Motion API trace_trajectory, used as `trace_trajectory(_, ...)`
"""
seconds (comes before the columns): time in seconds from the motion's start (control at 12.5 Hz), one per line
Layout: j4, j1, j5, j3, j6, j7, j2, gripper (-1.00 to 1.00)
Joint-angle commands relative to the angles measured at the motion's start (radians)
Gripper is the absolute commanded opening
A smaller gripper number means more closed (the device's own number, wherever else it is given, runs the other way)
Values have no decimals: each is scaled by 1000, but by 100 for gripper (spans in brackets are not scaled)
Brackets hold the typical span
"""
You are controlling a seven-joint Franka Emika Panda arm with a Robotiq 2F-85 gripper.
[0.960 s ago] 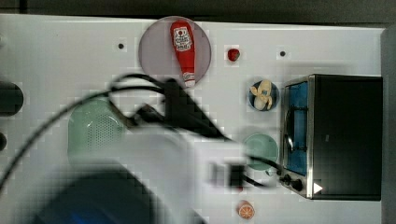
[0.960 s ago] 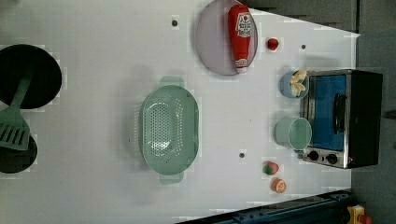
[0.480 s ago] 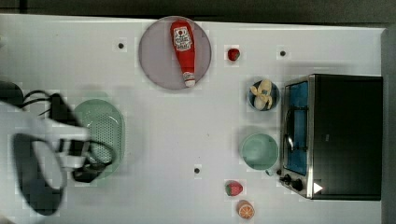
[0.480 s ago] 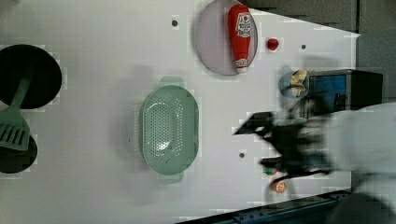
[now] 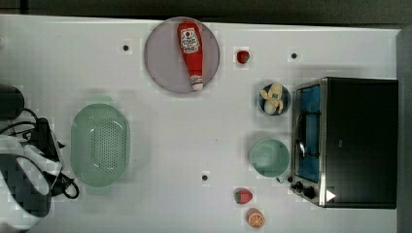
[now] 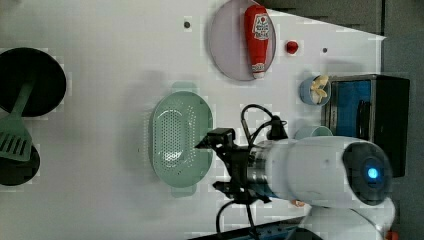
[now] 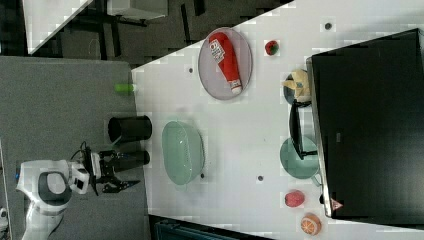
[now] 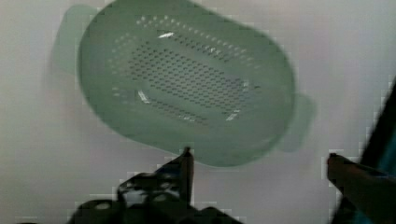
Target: Drag strainer left to right.
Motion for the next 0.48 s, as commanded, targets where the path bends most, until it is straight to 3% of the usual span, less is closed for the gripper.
trace_trajectory(0.08, -52, -42, -35, -25, 158, 174, 133, 100)
trace_trajectory(0.24, -55, -37, -49, -28, 305, 235, 242, 100)
trace_trajectory(0.48, -55, -10, -146, -79, 453, 260, 361, 100)
